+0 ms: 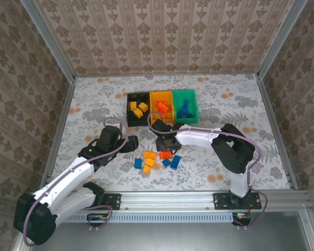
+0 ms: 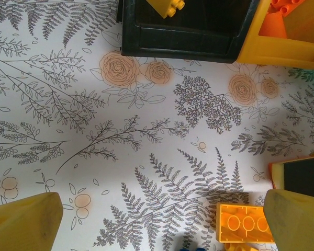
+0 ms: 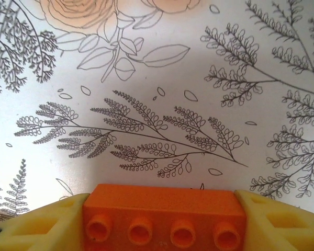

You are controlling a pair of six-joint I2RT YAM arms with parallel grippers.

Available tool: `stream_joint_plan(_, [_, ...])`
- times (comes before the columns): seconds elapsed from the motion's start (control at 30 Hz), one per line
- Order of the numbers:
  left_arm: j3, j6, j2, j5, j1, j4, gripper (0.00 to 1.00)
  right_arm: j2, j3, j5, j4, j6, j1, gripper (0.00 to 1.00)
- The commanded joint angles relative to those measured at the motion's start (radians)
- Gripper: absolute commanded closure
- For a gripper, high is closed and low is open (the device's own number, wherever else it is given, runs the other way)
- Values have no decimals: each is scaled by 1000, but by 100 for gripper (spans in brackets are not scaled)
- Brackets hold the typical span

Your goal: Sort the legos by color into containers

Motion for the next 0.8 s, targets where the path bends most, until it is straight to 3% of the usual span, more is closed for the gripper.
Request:
stream_joint_plan(0.0, [-4,-9,-11,13,8,4,0,-103,-1,38,18,-42,-17,48])
stream_joint_plan(0.23, [8,6,-9,20,7,1,0,-131,172,23,-7,-131,-104,48])
stream_joint_plan(0.67, [34,50,73,71,3,-13,5,268,700,102,-139,-226,-199,44])
stream_joint_plan(0.77, [36,58,88,81,-1,-13,4,317,767,94,-161,-223,-199,35])
